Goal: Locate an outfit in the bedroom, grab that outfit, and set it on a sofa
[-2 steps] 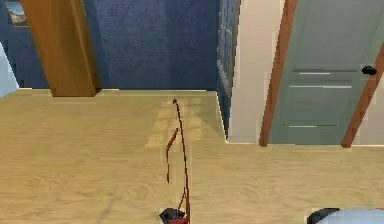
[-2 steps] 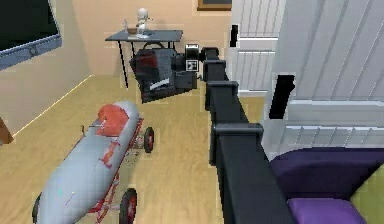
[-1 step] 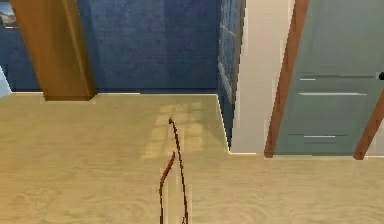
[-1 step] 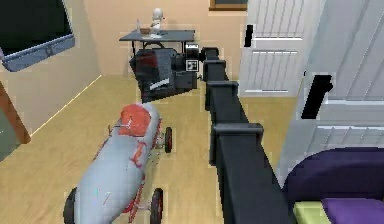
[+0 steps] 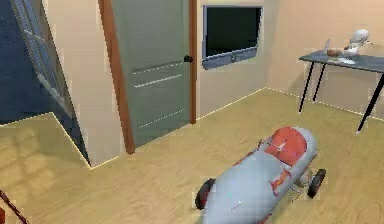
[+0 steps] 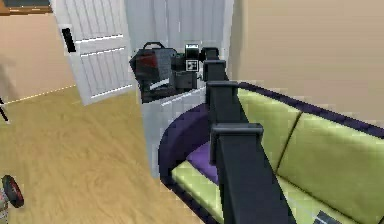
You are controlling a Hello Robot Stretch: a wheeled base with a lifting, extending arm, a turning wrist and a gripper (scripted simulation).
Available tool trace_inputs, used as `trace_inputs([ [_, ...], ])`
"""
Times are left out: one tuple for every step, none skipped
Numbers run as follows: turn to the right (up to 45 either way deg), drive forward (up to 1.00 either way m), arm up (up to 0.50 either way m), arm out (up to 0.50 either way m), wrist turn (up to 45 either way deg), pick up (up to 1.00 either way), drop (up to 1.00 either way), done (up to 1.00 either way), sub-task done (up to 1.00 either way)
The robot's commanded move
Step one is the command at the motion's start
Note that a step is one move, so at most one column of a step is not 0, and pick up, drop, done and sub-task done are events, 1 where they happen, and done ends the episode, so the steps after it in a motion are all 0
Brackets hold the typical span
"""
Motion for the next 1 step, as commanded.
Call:
trace_inputs([
  [45.0, 0.00, 0.00, 0.00, 0.0, 0.00, 0.00, 0.00, 0.00],
])
